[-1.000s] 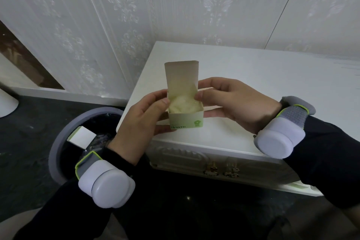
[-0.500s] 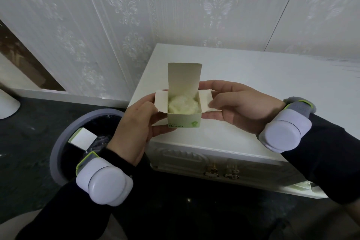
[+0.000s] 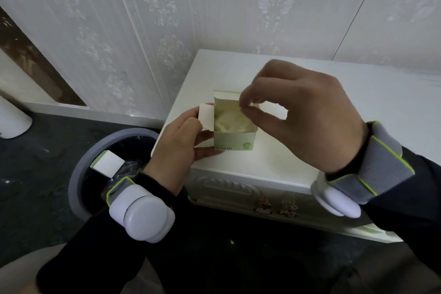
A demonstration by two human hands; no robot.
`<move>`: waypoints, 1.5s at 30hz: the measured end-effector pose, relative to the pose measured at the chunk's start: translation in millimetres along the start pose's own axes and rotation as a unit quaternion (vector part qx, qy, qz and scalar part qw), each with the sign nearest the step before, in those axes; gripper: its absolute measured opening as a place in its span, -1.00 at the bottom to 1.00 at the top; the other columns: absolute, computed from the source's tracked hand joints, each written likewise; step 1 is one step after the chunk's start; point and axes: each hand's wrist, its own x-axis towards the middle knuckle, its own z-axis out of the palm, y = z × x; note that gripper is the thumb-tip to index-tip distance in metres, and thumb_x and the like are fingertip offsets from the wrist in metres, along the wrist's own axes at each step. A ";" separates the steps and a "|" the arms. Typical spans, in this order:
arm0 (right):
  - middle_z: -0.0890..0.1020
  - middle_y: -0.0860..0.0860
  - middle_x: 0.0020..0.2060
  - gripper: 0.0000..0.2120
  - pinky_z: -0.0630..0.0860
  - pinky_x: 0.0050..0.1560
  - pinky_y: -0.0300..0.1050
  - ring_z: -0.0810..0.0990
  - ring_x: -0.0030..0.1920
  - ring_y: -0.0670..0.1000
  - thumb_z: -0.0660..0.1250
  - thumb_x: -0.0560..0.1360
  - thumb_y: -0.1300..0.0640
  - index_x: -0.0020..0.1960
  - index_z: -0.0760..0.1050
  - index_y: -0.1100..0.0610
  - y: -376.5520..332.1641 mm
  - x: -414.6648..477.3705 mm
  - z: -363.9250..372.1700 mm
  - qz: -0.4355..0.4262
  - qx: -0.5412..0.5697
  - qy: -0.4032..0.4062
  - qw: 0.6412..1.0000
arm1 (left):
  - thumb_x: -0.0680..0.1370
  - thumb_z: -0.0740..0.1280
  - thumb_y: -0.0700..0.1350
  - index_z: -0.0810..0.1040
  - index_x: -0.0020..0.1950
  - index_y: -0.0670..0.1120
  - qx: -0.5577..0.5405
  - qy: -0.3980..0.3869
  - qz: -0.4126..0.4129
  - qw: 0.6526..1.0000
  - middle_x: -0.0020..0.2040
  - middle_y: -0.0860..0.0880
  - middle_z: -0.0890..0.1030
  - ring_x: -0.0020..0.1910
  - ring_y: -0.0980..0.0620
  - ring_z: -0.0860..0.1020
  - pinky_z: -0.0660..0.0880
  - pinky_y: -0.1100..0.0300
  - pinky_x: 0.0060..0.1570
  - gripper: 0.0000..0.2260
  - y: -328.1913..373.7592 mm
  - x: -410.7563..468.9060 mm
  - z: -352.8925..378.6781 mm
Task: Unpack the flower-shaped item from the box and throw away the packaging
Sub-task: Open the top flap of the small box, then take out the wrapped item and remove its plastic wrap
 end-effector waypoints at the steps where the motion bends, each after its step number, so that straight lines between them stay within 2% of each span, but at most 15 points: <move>1: 0.63 -0.03 -0.18 -0.93 0.51 -0.27 0.04 0.58 -0.25 0.07 0.33 0.47 0.13 -0.11 0.59 0.05 -1.5 -1.1 1.7 0.011 -0.002 0.019 1.000 | 0.56 0.01 -0.26 0.61 0.00 0.06 0.000 -0.001 0.001 1.000 -0.12 0.11 0.71 -0.09 0.06 0.65 0.59 0.12 -0.24 -0.59 0.4 -0.1 -0.8; 3: 0.68 -0.04 -0.14 -0.91 0.54 -0.19 0.03 0.62 -0.15 0.06 0.33 0.47 0.10 -0.07 0.61 0.04 -2.3 -3.0 6.4 0.045 -0.005 0.035 0.998 | 0.54 0.05 -0.23 0.62 0.02 0.05 0.001 -0.001 0.003 1.000 -0.07 0.08 0.71 -0.05 0.02 0.65 0.59 0.11 -0.23 -0.63 -0.1 -0.1 -1.7; 5: 0.70 -0.03 -0.03 -0.82 0.54 -0.07 0.01 0.62 -0.04 0.08 0.32 0.48 0.06 0.03 0.61 0.04 -0.3 -3.7 12.1 0.072 -0.015 0.007 0.997 | 0.45 0.11 -0.17 0.62 0.04 0.04 0.010 -0.006 0.003 1.000 -0.03 0.04 0.70 -0.02 0.01 0.64 0.59 0.09 -0.21 -0.66 -1.0 -0.7 -2.3; 10: 0.66 -0.05 0.06 -0.71 0.51 0.02 0.03 0.61 0.03 0.08 0.32 0.45 0.00 0.17 0.55 -0.04 7.2 -0.8 13.6 0.065 0.003 -0.170 0.983 | 0.38 0.13 -0.14 0.60 0.12 0.01 0.042 -0.022 0.005 0.999 0.06 -0.03 0.67 0.04 0.00 0.63 0.60 0.04 -0.16 -0.61 -1.9 -3.6 -0.4; 13: 0.61 -0.08 0.18 -0.68 0.45 0.12 -0.08 0.56 0.16 0.03 0.36 0.46 0.04 0.21 0.52 -0.06 11.2 0.6 14.6 0.042 -0.008 -0.238 0.970 | 0.41 0.16 -0.16 0.61 0.06 0.08 0.068 -0.018 0.007 0.998 0.01 0.07 0.68 0.06 0.02 0.62 0.63 0.02 -0.13 -0.65 -3.0 -4.6 0.1; 16: 0.60 -0.10 0.16 -0.68 0.32 0.03 -0.25 0.53 0.15 -0.03 0.37 0.45 0.07 0.20 0.55 -0.06 14.2 1.5 17.9 0.025 -0.015 -0.259 0.966 | 0.47 0.17 -0.21 0.61 0.05 0.11 0.086 -0.024 0.009 0.996 -0.06 0.21 0.68 0.02 0.09 0.62 0.64 0.02 -0.12 -0.67 -2.5 -5.7 1.3; 19: 0.61 -0.07 0.08 -0.72 0.28 -0.07 -0.27 0.55 0.05 -0.02 0.38 0.42 0.11 0.12 0.59 -0.06 13.6 1.9 19.9 0.037 -0.021 -0.244 0.969 | 0.49 0.16 -0.23 0.61 0.03 0.13 0.092 -0.030 0.008 0.995 -0.09 0.25 0.67 -0.04 0.15 0.62 0.64 0.03 -0.14 -0.67 -1.1 -6.4 3.1; 21: 0.64 -0.06 0.01 -0.78 0.32 -0.11 -0.24 0.57 -0.04 0.00 0.37 0.41 0.15 0.03 0.63 -0.04 12.3 1.7 21.3 0.038 -0.020 -0.232 0.972 | 0.41 0.17 -0.17 0.61 0.02 0.13 0.090 -0.034 0.007 0.995 -0.08 0.22 0.68 -0.05 0.15 0.63 0.64 0.06 -0.16 -0.67 -0.8 -6.6 3.6; 26: 0.69 -0.03 -0.07 -0.81 0.38 -0.16 -0.18 0.61 -0.14 0.04 0.36 0.35 0.24 -0.12 0.66 0.02 14.3 1.6 26.9 0.034 -0.026 -0.212 0.976 | 0.40 0.24 -0.10 0.61 0.05 0.14 0.085 -0.052 0.009 0.995 0.06 0.11 0.67 0.01 0.09 0.63 0.63 0.08 -0.15 -0.71 -1.6 -8.3 1.9; 28: 0.69 -0.01 -0.11 -0.81 0.37 -0.19 -0.20 0.61 -0.17 0.06 0.36 0.33 0.25 -0.14 0.66 0.04 14.2 2.1 28.5 0.031 -0.026 -0.205 0.978 | 0.40 0.33 -0.06 0.57 0.14 0.10 0.094 -0.066 0.021 0.993 0.14 0.05 0.64 0.03 0.07 0.65 0.63 0.08 -0.12 -0.68 -1.4 -8.8 1.0; 33: 0.70 0.03 -0.15 -0.80 0.48 -0.20 -0.11 0.62 -0.21 0.10 0.30 0.32 0.25 -0.19 0.66 0.06 15.7 4.0 29.1 0.028 -0.017 -0.185 0.982 | 0.30 0.53 -0.12 0.46 0.31 0.01 0.207 -0.086 0.071 0.972 0.22 0.07 0.59 0.08 0.13 0.63 0.56 0.19 0.08 -0.41 -2.2 -8.9 -0.7; 37: 0.70 0.02 -0.20 -0.78 0.45 -0.23 -0.14 0.61 -0.26 0.11 0.25 0.28 0.23 -0.22 0.65 0.06 15.5 5.8 25.9 0.024 -0.014 -0.145 0.989 | 0.33 0.53 -0.22 0.45 0.29 0.03 0.214 -0.071 0.087 0.970 0.20 0.11 0.57 0.06 0.19 0.62 0.54 0.29 0.05 -0.43 -0.8 -8.3 -0.2; 40: 0.67 0.03 -0.27 -0.83 0.44 -0.24 -0.16 0.59 -0.32 0.08 0.30 0.30 0.25 -0.23 0.65 0.09 13.1 8.5 18.5 0.019 -0.008 -0.106 0.994 | 0.33 0.53 -0.20 0.45 0.28 0.06 0.230 -0.062 0.090 0.967 0.21 0.11 0.57 0.09 0.15 0.61 0.56 0.23 0.09 -0.43 -0.9 -8.2 0.4; 43: 0.67 0.03 -0.26 -0.87 0.54 -0.19 -0.02 0.61 -0.28 0.08 0.35 0.32 0.25 -0.21 0.64 0.10 11.7 12.4 8.6 0.024 0.010 -0.071 0.997 | 0.33 0.53 -0.21 0.46 0.28 0.05 0.217 -0.052 0.088 0.971 0.22 0.09 0.58 0.10 0.14 0.61 0.56 0.19 0.10 -0.43 -2.0 -7.6 -1.3; 45: 0.67 0.04 -0.25 -0.88 0.53 -0.16 0.01 0.61 -0.27 0.04 0.35 0.34 0.25 -0.19 0.64 0.10 11.7 14.4 -0.1 0.020 0.021 -0.044 0.999 | 0.33 0.53 -0.21 0.46 0.27 0.06 0.218 -0.047 0.091 0.971 0.21 0.10 0.58 0.09 0.15 0.61 0.56 0.19 0.09 -0.44 -2.8 -5.8 -3.3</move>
